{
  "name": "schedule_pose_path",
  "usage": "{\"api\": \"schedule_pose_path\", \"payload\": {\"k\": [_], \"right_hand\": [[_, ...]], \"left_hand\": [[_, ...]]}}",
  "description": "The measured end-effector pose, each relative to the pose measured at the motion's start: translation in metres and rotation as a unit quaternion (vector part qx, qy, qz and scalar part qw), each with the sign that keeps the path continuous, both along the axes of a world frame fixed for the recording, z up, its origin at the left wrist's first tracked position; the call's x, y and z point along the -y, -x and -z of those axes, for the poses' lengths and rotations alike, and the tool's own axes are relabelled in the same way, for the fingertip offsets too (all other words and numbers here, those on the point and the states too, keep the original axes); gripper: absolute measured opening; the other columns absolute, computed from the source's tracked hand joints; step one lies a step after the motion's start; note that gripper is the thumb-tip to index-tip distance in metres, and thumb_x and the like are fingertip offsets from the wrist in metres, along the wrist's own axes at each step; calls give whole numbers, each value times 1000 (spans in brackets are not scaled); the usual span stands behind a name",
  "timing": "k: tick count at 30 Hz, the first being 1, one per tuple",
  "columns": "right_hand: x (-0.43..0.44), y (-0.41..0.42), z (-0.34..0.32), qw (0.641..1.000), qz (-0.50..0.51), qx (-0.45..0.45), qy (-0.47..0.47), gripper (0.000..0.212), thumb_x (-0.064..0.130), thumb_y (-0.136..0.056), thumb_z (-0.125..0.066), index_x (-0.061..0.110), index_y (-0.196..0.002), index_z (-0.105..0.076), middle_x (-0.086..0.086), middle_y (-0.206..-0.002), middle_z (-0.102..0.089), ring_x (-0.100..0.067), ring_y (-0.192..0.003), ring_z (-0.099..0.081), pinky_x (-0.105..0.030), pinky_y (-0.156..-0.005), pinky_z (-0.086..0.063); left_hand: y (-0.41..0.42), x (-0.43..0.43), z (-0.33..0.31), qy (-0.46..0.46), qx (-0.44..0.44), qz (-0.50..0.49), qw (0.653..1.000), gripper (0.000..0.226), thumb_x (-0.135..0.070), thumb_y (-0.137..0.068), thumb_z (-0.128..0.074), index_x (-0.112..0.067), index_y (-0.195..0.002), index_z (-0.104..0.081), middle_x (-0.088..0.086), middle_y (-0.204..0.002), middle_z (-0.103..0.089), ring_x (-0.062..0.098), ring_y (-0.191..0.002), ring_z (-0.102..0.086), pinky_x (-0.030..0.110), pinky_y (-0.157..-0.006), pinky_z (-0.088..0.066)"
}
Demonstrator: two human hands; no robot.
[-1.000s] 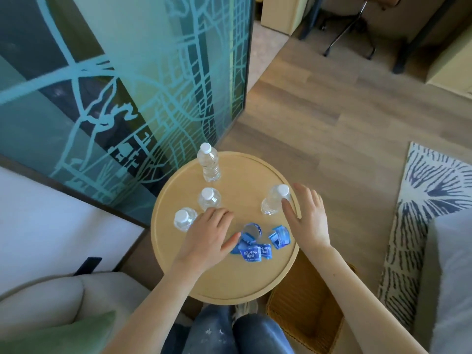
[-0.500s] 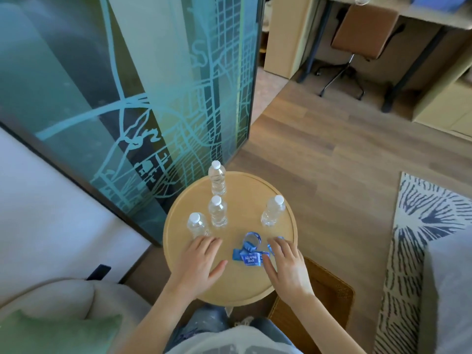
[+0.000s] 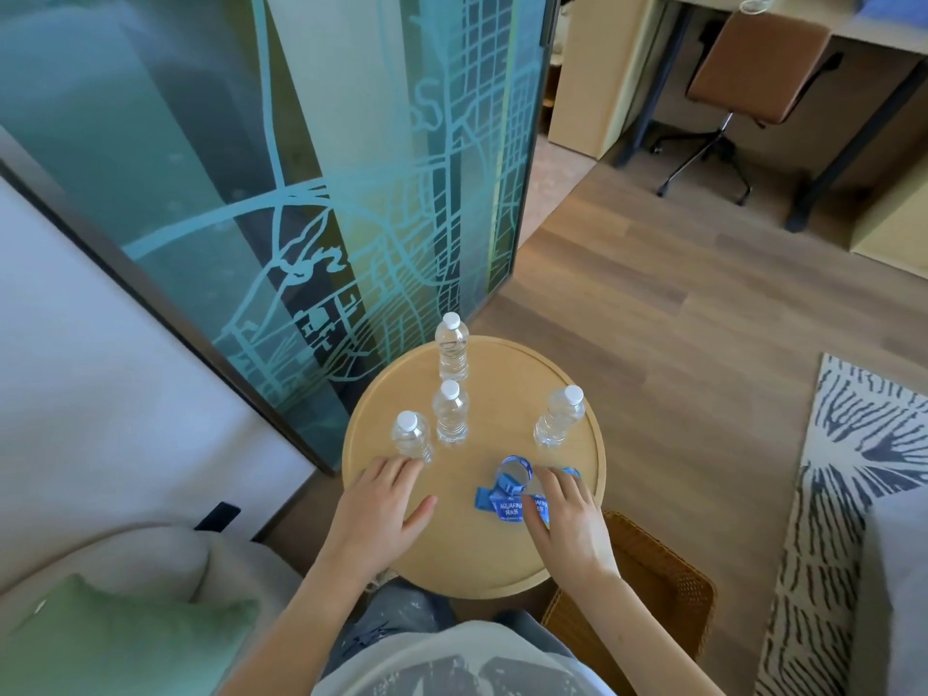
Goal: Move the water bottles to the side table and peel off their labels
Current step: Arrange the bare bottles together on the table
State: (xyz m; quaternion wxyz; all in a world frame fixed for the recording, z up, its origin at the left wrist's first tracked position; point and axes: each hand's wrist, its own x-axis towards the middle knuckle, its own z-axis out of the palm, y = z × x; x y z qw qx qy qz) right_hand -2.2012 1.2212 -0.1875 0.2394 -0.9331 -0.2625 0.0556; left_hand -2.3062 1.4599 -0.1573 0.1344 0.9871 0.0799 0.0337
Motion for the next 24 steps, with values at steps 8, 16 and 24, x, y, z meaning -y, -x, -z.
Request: {"api": "schedule_pose_path", "payload": {"k": [8,16,24], "right_hand": [[-58,-18,-2,993,35,-87,-67,53,35,-96,-64,21,-144,-47,3,-140,-55,-19,-127,-51,-35,-101,-49],[-133,-37,10,952,154,-192,-179,94,40,-78,-82,46,-152,-23,24,-149,-32,22,-125,-31,-12,-98,-33],[-174,-46,48,924,248,-224,-186,100,31,-74,-87,47,-152,-26,22,-151,-36,-3,-138,-37,-27,-109,-35]], "left_hand": [[-33,-54,10,38,12,7,999,52,-40,-83,-72,-9,-122,-61,3,-116,-67,22,-104,-65,33,-80,-57],[-86,-116,41,231,-45,-8,972,97,-52,-79,-76,-9,-152,-29,11,-151,-40,25,-137,-43,38,-103,-48],[-96,-144,97,354,-148,35,923,109,-46,-70,-86,-21,-154,-21,-7,-153,-31,5,-138,-32,20,-103,-30]]}}
